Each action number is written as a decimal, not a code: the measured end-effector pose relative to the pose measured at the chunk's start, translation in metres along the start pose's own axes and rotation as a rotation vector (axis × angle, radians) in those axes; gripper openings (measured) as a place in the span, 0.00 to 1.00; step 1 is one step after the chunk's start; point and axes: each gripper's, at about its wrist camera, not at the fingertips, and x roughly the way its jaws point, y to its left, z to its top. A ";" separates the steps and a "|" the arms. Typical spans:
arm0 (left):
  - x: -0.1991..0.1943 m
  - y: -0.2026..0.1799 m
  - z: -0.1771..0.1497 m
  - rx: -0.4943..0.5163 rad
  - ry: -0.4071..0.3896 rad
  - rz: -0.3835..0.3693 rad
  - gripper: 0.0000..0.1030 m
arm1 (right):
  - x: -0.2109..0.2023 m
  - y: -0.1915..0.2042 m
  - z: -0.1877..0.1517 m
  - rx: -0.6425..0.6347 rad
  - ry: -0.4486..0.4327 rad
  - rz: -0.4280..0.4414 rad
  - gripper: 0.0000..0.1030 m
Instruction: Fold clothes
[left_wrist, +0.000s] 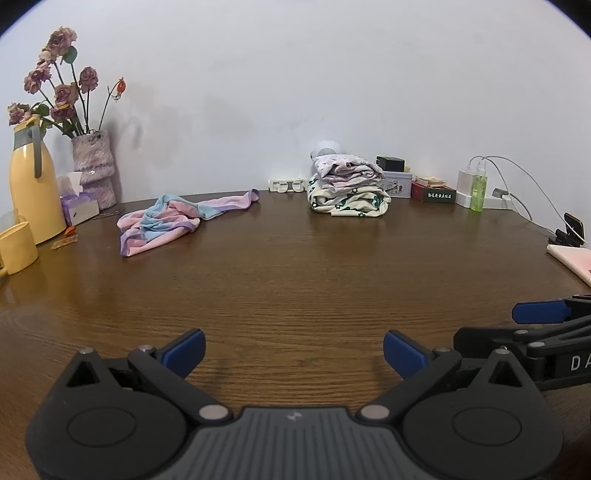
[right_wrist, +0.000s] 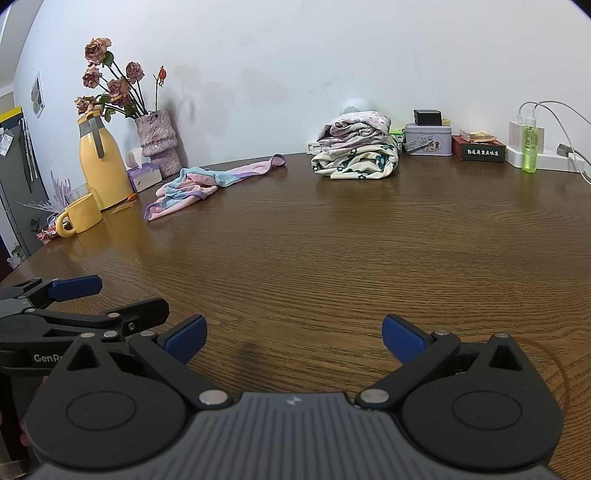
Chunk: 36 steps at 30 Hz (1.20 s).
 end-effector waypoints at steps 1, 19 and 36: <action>0.000 0.000 0.000 0.003 -0.003 0.002 1.00 | 0.000 0.000 0.000 0.000 0.000 0.000 1.00; -0.002 -0.002 0.004 0.003 -0.009 0.006 1.00 | 0.000 0.000 0.000 -0.002 0.001 -0.002 1.00; -0.003 -0.002 0.004 0.003 -0.008 0.005 1.00 | 0.001 -0.001 0.000 -0.003 0.001 0.000 1.00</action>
